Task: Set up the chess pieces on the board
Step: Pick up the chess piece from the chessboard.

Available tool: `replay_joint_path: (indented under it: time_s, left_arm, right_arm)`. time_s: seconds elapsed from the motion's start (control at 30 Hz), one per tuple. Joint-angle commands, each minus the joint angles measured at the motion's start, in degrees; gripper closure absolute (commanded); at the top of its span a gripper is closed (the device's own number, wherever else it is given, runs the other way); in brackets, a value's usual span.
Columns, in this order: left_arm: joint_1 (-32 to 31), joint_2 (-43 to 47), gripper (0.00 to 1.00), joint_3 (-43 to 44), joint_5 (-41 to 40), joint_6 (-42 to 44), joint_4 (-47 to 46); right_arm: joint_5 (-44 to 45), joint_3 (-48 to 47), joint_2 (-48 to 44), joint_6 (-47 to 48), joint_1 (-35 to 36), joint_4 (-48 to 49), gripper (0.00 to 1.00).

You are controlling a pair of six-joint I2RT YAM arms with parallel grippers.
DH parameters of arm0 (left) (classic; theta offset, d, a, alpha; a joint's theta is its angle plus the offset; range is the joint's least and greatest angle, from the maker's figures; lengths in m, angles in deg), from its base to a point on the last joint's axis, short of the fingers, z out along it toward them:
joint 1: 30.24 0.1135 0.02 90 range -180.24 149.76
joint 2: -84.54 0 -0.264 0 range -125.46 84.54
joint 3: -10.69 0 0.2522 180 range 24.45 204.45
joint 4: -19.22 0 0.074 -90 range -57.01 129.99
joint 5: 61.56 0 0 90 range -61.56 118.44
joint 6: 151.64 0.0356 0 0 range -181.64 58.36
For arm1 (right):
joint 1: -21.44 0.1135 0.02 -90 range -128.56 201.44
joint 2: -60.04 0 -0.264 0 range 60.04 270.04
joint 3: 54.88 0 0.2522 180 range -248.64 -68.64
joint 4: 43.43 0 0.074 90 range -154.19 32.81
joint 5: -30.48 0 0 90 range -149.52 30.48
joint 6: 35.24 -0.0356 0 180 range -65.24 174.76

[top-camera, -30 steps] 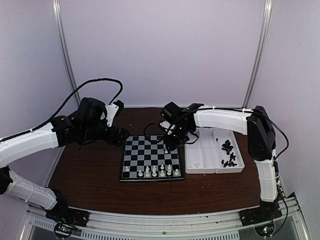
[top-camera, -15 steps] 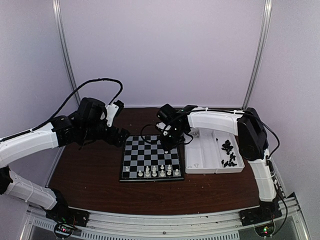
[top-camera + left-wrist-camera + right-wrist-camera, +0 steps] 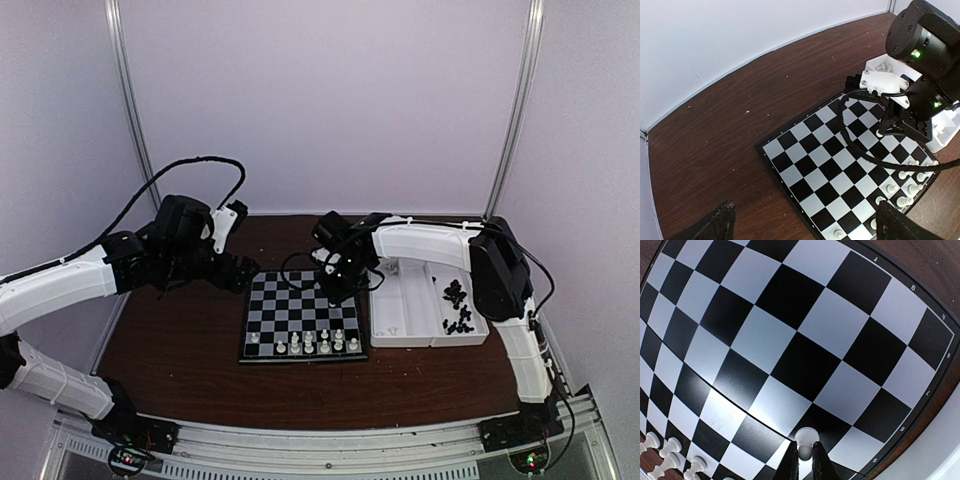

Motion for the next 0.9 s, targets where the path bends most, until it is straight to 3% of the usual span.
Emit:
replay_joint_path:
  time_s: [0.0,0.87]
  left_arm:
    - [0.57,1.3,0.02,-0.25,-0.03,0.71,-0.61]
    - [0.57,1.04,0.02,0.01,0.76,0.13,-0.83]
  right_arm:
    - [0.85,-1.78,0.08,0.47,-0.41,-1.14,0.9]
    - [-1.43,17.14,-14.75,-1.01,1.35,-0.28,0.95]
